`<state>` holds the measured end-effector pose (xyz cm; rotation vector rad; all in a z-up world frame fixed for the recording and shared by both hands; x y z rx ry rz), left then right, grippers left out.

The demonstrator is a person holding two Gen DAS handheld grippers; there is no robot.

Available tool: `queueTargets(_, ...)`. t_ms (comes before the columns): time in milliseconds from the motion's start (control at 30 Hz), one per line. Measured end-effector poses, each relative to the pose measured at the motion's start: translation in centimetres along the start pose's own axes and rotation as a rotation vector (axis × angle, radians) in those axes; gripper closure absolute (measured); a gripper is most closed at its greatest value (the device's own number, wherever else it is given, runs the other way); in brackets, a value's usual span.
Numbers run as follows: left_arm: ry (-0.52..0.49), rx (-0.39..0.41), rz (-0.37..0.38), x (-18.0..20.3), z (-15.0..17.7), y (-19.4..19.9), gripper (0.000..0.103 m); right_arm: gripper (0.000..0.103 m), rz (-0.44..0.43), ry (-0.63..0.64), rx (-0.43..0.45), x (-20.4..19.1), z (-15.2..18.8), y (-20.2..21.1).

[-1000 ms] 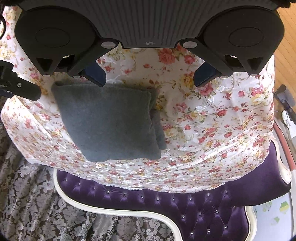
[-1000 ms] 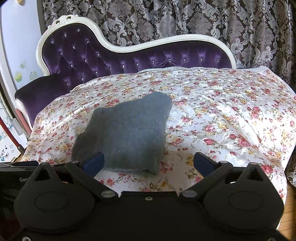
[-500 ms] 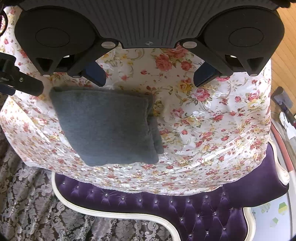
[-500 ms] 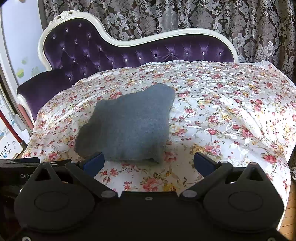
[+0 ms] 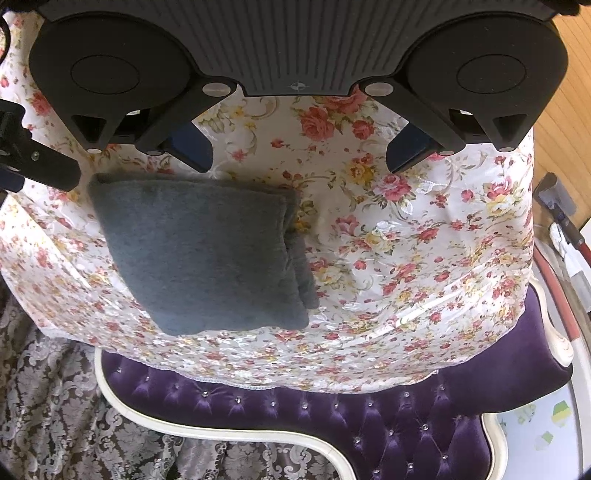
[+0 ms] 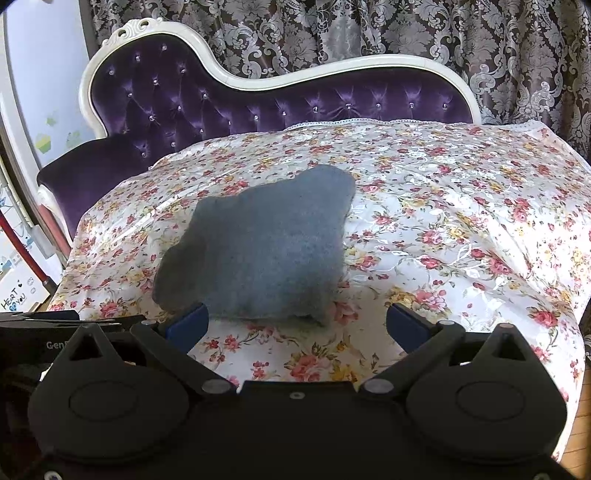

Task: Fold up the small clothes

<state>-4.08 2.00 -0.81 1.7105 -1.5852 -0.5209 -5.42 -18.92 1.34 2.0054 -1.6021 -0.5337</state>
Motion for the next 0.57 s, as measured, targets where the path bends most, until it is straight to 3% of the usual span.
queueTargets(567, 0.002, -0.014, 0.000, 0.35, -0.01, -0.47, 0.002, 0.001, -0.016, -0.007, -0.009, 0.11, -0.03, -0.54)
Point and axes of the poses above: each gripper's, at about its wrist camera, not at the fingertips, and y roughly against the way its jaws point, x to its right, z to its underside, the point moved 1 cm from there along -y, roughly the way its jaws point, and after that the axes turned 14 degrees about y, right-handed, at the moved point
